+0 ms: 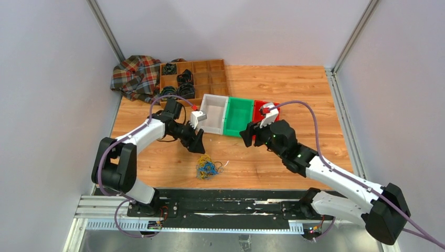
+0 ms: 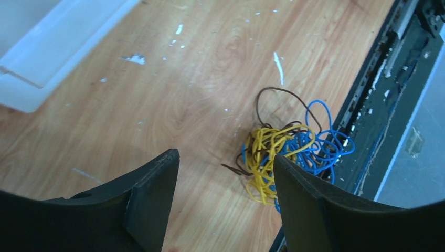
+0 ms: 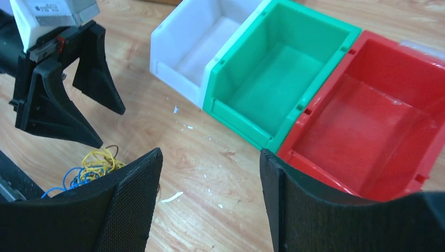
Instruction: Untangle the cables
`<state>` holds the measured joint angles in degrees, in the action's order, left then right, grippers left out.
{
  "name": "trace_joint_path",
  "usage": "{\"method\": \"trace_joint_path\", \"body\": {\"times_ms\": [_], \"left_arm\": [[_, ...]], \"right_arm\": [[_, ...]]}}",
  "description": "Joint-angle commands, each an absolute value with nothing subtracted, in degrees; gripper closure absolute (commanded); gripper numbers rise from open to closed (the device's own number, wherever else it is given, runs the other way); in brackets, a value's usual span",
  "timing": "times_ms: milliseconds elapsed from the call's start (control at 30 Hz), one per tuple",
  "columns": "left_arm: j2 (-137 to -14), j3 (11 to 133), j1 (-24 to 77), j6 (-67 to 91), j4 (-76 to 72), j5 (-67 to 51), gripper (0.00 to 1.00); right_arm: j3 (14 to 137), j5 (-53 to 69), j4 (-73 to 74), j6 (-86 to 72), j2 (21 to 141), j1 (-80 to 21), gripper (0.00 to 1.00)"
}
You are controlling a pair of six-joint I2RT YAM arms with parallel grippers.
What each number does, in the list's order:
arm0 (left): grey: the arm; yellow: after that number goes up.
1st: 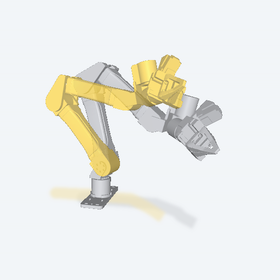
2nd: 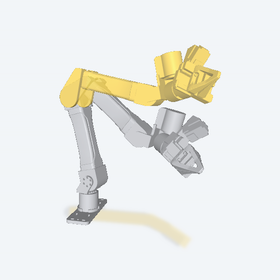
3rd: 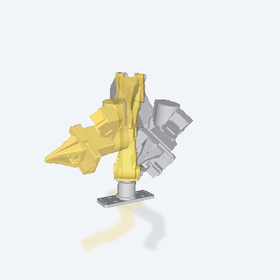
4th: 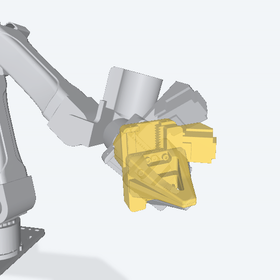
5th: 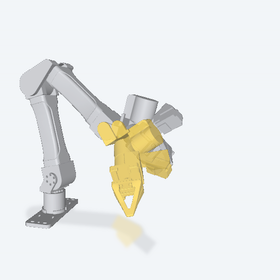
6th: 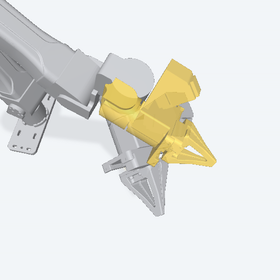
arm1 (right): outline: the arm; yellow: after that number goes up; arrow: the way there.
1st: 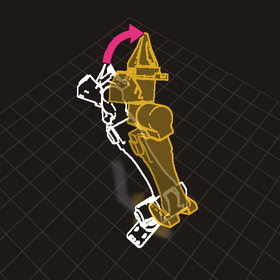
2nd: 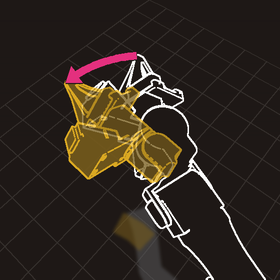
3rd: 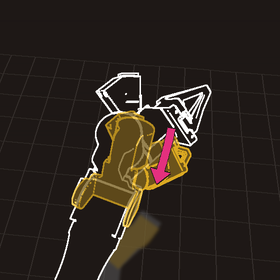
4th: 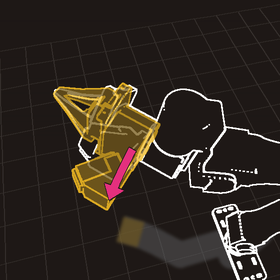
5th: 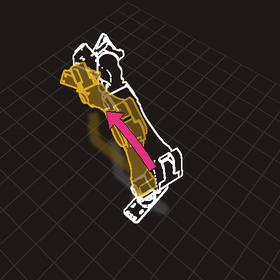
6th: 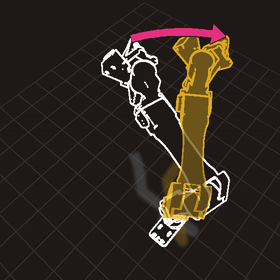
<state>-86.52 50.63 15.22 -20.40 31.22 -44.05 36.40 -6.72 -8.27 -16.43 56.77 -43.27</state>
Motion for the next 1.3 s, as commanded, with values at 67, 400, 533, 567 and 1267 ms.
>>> {"method": "trace_joint_path", "body": {"times_ms": [67, 400, 533, 567, 1267], "left_arm": [[-86.7, 50.9, 16.4, -25.7, 36.5, -51.4, 0.31], [-89.7, 51.2, 18.2, -30.2, 40.3, -49.9, 0.46], [-90.4, 53.1, 19.5, -29.7, 40.3, -47.2, 0.69], [-90.2, 53.7, 19.8, -28.9, 40.3, -46.3, 0.75], [-71.2, 61.0, 20.0, -14.1, 44.9, -44.5, 0.98]], "right_arm": [[35.8, -11.0, -9.1, -14.8, 59.4, -48.9, 0.33], [36.6, -10.4, -10.9, -15.1, 63.1, -51.3, 0.34], [35.8, -9.5, -12.8, -16.7, 64.0, -51.7, 0.36], [35.5, -9.3, -13.4, -17.1, 64.3, -51.9, 0.36], [41.0, -12.1, -35.3, -12.1, 76.4, -61.5, 0.21]]}}
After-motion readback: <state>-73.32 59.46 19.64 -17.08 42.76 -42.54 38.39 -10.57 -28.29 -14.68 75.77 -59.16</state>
